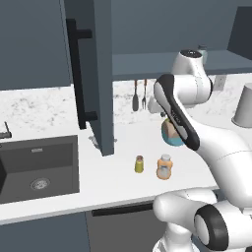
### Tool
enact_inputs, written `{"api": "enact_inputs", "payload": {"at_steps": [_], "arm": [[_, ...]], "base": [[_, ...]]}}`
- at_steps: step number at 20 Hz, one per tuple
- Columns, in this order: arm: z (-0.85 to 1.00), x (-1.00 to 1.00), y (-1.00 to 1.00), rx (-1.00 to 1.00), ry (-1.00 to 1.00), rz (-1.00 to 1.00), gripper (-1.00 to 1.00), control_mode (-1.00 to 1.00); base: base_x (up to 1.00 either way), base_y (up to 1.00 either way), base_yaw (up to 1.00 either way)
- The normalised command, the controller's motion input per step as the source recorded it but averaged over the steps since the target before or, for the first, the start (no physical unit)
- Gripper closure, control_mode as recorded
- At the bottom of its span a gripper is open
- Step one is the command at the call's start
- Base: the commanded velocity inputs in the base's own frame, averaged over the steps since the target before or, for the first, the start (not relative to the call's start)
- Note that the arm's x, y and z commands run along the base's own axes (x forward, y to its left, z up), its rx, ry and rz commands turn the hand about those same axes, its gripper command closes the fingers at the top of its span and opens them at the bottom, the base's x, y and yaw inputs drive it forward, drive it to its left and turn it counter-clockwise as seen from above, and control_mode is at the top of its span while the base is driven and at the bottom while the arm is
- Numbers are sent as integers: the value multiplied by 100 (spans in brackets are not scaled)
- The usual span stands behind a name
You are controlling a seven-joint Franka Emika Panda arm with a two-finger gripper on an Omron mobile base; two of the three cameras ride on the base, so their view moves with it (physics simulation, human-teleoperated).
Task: Put the shaker and condiment bottle from the counter next to their counterparts in the cabinet.
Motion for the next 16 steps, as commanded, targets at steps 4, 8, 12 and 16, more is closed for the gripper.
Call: {"api": "enact_inputs", "payload": {"at_steps": [4,8,12,16], "arm": [[-11,-4,-12,0,1,0,-100,-100],[-39,-54,-15,8,0,21,-100,-100],[-35,-41,-18,25,0,27,-100,-100],[-27,-35,-35,15,-2,8,-100,-100]], "base": [[0,0,0],[0,0,0],[0,0,0],[0,0,0]]}}
